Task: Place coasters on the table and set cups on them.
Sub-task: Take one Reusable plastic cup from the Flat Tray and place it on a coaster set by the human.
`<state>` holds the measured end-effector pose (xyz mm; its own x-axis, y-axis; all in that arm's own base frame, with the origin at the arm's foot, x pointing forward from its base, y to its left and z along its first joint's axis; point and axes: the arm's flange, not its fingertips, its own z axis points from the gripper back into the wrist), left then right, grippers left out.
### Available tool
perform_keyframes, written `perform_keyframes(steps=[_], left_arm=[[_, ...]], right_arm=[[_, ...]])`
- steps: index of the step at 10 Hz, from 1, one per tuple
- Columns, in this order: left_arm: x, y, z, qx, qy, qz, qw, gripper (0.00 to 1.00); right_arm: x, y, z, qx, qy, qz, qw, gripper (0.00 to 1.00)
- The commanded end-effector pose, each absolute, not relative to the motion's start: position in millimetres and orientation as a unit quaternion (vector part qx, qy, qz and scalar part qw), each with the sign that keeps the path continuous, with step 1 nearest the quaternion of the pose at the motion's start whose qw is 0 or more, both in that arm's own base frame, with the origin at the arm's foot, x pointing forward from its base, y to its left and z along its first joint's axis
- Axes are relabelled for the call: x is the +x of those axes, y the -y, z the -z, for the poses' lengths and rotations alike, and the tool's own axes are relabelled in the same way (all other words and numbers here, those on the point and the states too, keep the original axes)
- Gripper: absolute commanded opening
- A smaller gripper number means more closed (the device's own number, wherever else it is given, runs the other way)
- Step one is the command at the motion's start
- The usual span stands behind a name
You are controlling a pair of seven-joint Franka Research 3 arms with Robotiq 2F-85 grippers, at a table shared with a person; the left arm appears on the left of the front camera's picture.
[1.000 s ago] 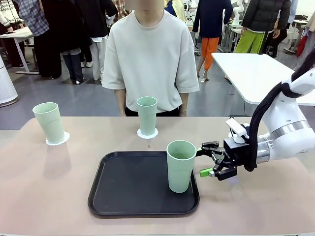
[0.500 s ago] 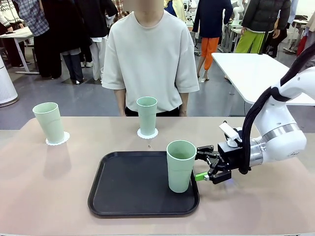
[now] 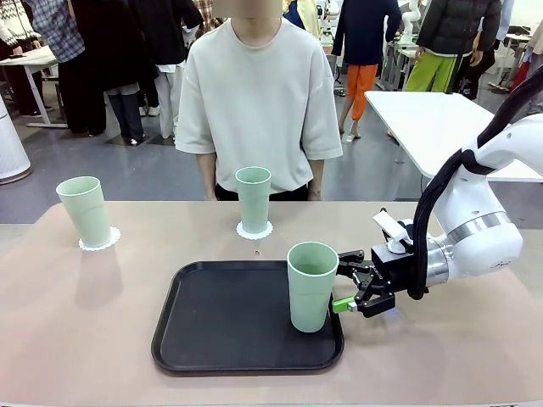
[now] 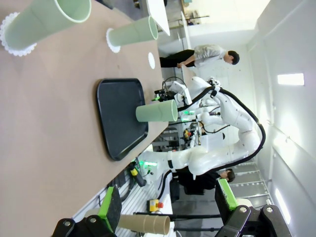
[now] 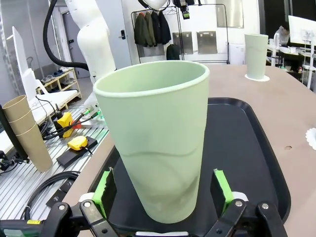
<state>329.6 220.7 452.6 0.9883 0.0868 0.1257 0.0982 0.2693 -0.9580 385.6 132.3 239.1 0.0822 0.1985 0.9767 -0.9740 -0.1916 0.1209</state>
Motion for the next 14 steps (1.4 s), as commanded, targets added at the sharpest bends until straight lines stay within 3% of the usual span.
perform_keyframes(steps=[1, 13, 14], left_arm=[[327.9, -220.9, -454.5, -0.608, 0.080, 0.005, 0.790, 1.00], [327.9, -220.9, -454.5, -0.608, 0.080, 0.005, 0.790, 1.00], [327.9, -220.9, -454.5, -0.608, 0.080, 0.005, 0.790, 1.00]], right_arm=[[389.6, -142.6, -233.4, 0.516, 0.382, -0.568, 0.515, 1.00], [392.1, -185.1, -223.6, 0.532, 0.358, -0.596, 0.484, 1.00], [390.6, -183.8, -222.4, 0.537, 0.356, -0.615, 0.454, 0.64]])
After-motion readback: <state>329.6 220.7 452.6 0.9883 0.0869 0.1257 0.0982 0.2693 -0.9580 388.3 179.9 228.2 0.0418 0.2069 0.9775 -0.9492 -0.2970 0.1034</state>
